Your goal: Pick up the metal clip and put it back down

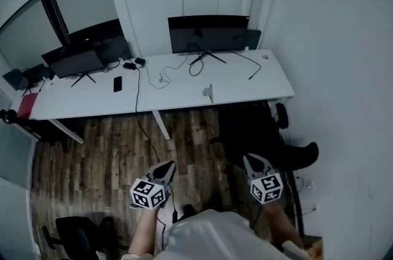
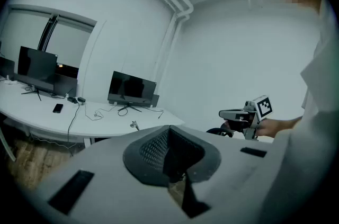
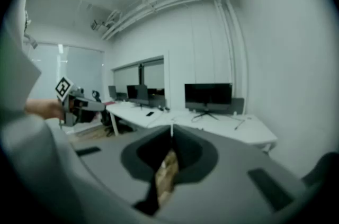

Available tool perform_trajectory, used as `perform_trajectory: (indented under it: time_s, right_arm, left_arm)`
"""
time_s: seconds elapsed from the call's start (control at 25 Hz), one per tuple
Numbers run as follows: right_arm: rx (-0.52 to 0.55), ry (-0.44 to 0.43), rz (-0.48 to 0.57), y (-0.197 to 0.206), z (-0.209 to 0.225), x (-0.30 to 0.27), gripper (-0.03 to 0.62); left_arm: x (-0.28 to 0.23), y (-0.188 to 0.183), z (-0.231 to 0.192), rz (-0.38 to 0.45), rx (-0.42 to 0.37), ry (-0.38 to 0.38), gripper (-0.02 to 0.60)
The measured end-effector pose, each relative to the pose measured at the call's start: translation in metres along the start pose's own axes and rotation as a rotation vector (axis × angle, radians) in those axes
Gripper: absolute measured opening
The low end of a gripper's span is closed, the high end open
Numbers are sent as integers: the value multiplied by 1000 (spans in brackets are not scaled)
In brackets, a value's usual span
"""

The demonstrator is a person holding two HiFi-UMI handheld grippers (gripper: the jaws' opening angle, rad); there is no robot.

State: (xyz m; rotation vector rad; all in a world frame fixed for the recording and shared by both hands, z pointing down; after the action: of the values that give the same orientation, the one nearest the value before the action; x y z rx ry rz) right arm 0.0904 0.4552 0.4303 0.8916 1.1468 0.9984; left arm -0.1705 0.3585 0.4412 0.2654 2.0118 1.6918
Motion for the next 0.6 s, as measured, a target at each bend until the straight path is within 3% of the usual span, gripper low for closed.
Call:
perform_trajectory:
  time_s: [0.6]
  right_arm:
    - [-15, 18, 8, -4, -11, -12, 34]
  left_arm:
    - [-5, 3, -16, -7, 4, 35, 32]
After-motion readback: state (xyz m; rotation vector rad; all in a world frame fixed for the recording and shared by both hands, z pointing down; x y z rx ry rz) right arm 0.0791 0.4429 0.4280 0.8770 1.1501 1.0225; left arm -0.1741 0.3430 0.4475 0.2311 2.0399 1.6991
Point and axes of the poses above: the fingertips, and each gripper's own axes: x backward along the fingers, z to its right, y out of its underside, the point moved 1 cm from there along x, backward along the fingers, and after that the axes turned 10 degrees about -x, right-handed, at the moved point
